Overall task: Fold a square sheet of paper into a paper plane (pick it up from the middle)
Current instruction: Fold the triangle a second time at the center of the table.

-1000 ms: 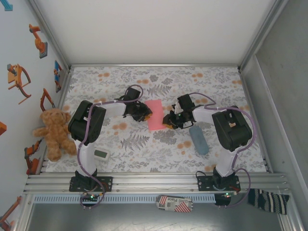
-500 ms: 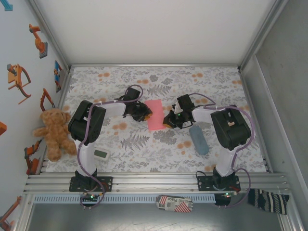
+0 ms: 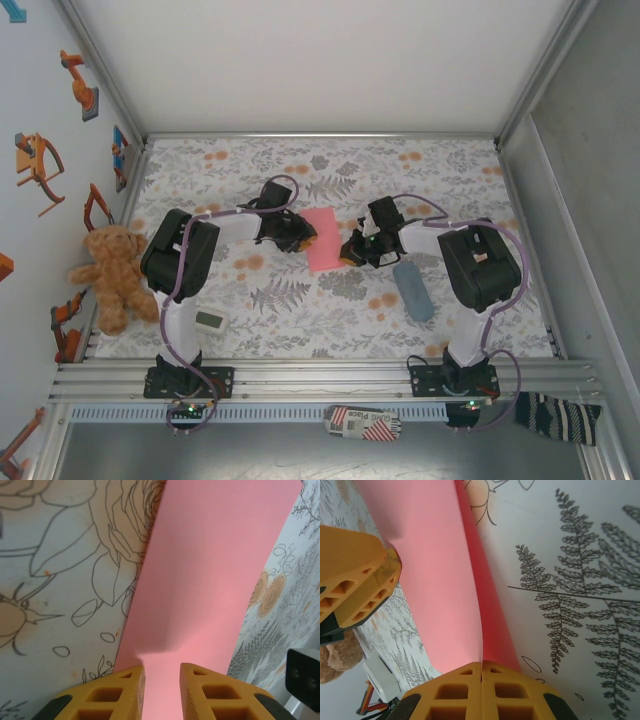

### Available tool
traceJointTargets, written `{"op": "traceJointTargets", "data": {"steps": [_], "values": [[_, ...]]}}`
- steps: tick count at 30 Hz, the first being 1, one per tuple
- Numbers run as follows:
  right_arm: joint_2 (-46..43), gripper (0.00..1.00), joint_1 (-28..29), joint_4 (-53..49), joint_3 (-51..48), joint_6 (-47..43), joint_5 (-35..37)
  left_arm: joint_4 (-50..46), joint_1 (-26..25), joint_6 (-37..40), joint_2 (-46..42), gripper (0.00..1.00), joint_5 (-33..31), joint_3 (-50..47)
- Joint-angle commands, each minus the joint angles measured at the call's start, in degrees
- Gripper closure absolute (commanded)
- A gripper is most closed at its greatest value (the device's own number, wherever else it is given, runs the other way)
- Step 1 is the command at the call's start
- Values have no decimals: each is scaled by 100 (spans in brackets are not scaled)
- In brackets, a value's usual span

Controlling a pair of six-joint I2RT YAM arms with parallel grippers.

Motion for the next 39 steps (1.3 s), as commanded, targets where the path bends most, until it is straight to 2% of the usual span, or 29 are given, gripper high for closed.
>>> {"op": "traceJointTargets", "data": {"steps": [1, 8, 17, 21, 28, 39], "values": [[-65, 100, -11, 5, -95, 36, 53, -390, 1, 575, -247, 72, -103, 179], [-267, 100, -26, -79, -198, 5, 40, 109, 79, 704, -188, 71, 209, 276], [-463, 100, -41, -89, -220, -39, -112, -599, 110, 974, 343, 76, -162, 743], [-504, 100, -38, -10, -203, -45, -220, -593, 164, 976, 452, 76, -181, 718], [-329, 100, 5, 265, -30, -13, -635, -561, 169, 958, 560, 77, -155, 628], [252, 100, 246, 409, 694, 174, -574, -449, 171, 852, 593, 77, -137, 529]]}}
